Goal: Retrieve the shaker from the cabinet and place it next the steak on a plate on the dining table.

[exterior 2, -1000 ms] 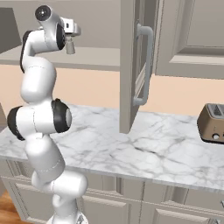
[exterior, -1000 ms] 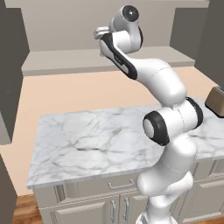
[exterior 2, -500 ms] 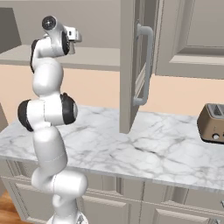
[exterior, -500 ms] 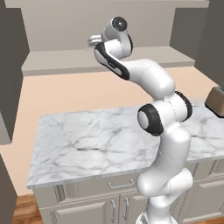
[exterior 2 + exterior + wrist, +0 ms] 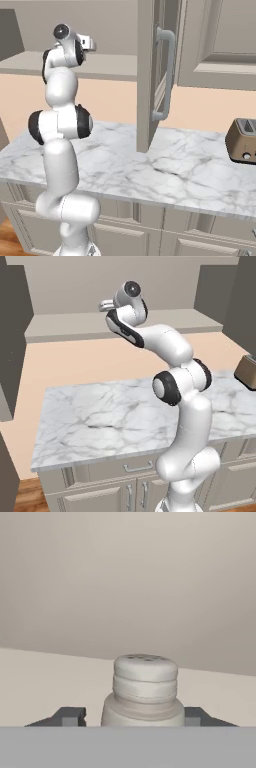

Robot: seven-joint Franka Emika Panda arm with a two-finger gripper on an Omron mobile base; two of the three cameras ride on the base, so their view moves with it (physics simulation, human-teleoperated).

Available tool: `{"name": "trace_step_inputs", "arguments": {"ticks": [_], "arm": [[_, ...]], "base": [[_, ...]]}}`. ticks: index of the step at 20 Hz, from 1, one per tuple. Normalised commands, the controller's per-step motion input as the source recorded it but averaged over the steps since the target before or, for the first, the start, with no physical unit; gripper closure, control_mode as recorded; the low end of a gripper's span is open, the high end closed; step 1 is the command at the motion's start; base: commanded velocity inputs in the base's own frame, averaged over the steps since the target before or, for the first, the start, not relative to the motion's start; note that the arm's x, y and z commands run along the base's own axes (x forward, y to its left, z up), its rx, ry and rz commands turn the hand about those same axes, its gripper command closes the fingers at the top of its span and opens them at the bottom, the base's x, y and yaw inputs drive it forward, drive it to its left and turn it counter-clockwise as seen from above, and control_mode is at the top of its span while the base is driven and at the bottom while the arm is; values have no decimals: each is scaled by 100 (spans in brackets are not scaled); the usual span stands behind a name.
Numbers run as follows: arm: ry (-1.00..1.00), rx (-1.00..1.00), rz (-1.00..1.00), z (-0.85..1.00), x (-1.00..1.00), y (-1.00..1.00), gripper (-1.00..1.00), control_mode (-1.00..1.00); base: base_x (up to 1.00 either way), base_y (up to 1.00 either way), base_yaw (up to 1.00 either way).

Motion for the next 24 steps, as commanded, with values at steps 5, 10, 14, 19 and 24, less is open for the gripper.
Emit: {"name": "trace_step_inputs", "arguments": {"ticks": [5, 10, 14, 19, 24], "arm": [[0, 2, 0, -2, -29, 0, 100, -100], [0, 4, 0, 0, -96, 0, 100, -100], [0, 6, 0, 9, -100, 0, 100, -100], [-8, 5, 0, 1, -100, 0, 100, -100], [-9, 3, 0, 7, -100, -15, 100, -100]], "base": [[0, 0, 0], [0, 0, 0], [0, 0, 0], [0, 0, 0], [0, 0, 0]]}}
